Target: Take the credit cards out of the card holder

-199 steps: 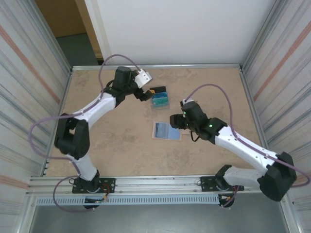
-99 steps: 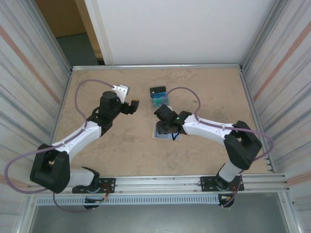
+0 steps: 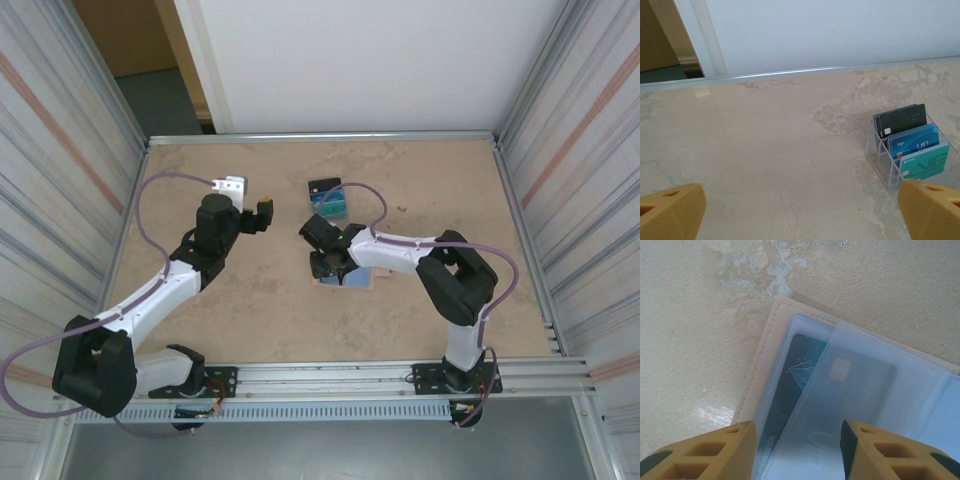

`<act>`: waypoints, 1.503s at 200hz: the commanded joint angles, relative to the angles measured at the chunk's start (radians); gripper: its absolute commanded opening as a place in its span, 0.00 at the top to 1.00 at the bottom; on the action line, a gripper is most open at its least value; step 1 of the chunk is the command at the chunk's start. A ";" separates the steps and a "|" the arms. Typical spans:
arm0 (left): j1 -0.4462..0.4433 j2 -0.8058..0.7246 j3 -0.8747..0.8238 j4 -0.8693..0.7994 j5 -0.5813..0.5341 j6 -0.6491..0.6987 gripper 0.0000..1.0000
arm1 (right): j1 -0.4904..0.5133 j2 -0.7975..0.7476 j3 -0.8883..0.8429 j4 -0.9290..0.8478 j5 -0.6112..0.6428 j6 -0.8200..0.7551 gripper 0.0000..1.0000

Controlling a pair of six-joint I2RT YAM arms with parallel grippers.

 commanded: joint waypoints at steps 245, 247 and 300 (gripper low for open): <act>0.008 -0.054 -0.016 -0.008 -0.005 -0.027 0.01 | -0.031 -0.036 -0.119 0.056 -0.135 -0.009 0.75; 0.008 -0.055 -0.017 -0.008 -0.005 -0.028 0.01 | -0.029 -0.036 -0.118 0.054 -0.136 -0.011 0.76; 0.008 -0.103 -0.034 -0.003 -0.019 -0.031 0.01 | 0.025 -0.041 -0.093 0.065 -0.192 -0.071 0.81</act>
